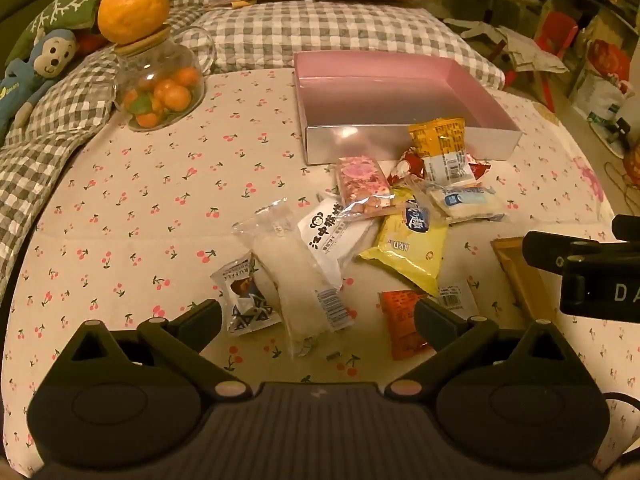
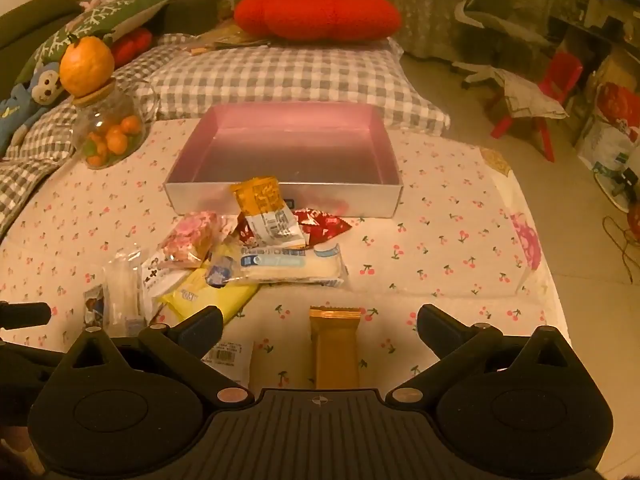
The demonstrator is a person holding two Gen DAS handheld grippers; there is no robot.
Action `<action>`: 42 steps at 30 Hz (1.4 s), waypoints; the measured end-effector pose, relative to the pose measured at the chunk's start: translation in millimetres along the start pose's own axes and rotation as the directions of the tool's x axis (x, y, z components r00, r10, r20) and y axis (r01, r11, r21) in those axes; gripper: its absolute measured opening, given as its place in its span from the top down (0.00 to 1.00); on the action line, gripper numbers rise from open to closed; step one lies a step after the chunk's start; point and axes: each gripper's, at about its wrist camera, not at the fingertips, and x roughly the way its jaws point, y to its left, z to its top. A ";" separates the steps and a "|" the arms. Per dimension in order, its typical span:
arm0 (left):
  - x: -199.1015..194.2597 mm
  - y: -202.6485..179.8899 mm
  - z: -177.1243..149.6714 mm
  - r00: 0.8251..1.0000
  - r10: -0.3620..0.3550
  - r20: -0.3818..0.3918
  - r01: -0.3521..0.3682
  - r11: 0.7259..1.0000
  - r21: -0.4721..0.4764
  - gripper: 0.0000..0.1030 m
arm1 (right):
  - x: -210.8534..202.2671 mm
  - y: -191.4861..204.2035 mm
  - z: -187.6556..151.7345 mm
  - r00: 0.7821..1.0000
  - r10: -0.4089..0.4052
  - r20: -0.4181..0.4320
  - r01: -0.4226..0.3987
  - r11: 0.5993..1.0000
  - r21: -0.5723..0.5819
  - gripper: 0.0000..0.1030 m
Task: Organize snacks
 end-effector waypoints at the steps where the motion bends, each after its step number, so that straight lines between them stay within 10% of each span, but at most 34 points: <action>1: -0.1 0.7 0.4 1.000 0.000 -0.001 0.000 1.000 0.001 0.00 | -0.5 0.1 0.0 1.000 -0.001 0.001 0.001 1.000 -0.001 0.00; 42: -4.3 -5.9 -0.6 1.000 0.009 0.014 -0.009 1.000 0.001 0.00 | 1.3 3.1 -3.5 1.000 -0.020 -0.005 0.020 1.000 -0.022 0.00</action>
